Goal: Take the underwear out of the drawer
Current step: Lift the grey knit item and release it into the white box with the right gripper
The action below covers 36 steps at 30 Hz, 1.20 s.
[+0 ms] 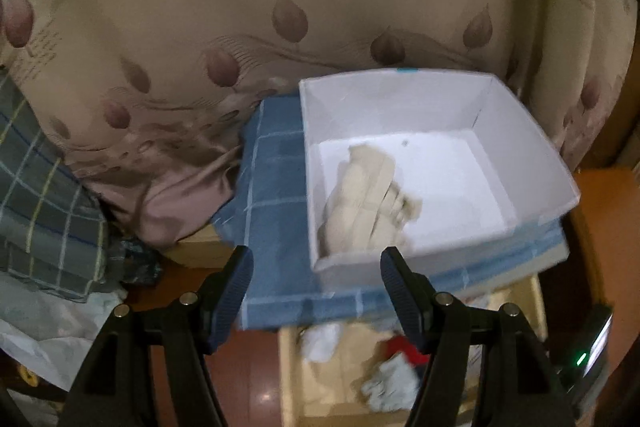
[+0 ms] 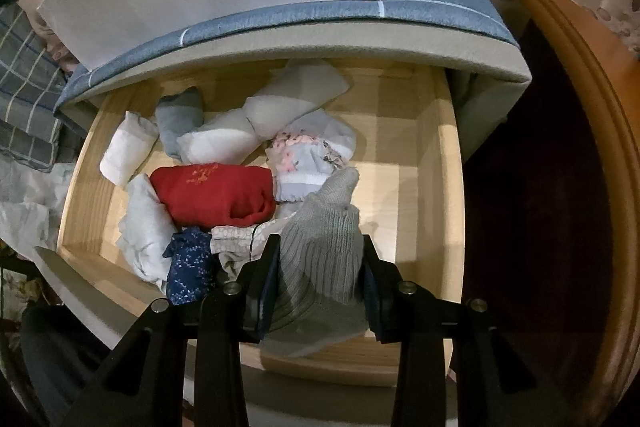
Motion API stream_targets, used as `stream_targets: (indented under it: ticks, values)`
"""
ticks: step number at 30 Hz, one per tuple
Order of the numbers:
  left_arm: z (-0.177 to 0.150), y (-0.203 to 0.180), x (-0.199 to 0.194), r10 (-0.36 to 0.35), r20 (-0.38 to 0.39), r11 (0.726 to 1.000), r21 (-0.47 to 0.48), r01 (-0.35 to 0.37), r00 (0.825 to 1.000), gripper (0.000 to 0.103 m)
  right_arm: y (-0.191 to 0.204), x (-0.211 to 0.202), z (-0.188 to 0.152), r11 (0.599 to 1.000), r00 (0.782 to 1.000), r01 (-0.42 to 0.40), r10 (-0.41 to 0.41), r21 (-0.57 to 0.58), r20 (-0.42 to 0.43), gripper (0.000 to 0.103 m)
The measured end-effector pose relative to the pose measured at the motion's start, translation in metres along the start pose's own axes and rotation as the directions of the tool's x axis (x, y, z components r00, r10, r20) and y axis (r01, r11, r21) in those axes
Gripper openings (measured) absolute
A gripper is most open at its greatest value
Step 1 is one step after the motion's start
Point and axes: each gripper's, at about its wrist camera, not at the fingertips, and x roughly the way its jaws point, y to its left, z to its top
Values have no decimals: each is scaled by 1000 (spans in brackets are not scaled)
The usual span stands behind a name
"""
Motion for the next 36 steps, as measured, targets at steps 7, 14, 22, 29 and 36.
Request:
stream_targets:
  ticks: [7,14,22,29,36]
  values:
    - [-79,16,17,42,-45,997,-58,-44,998,68,-1,-8,0,1000,999,-16,16,8,34,34]
    - [-142,10,47,107,-87,989,-93,-115,990,68,-8,-22,1,998,996,-62,60,28,73,34]
    - [-178,-3,65,118,-97,987,-100,-128,988,68,-3,-72,32,998,987,-52,57,-35,149,34]
    - [-181,5,69,94,-102,982,-156,-109,990,68,6,-150,101,996,949,-44,67,-83,308,34]
    - [-184,9,69,87,-99,975,-196,-105,991,68,34,-165,180,993,935,-4,44,-114,352,34]
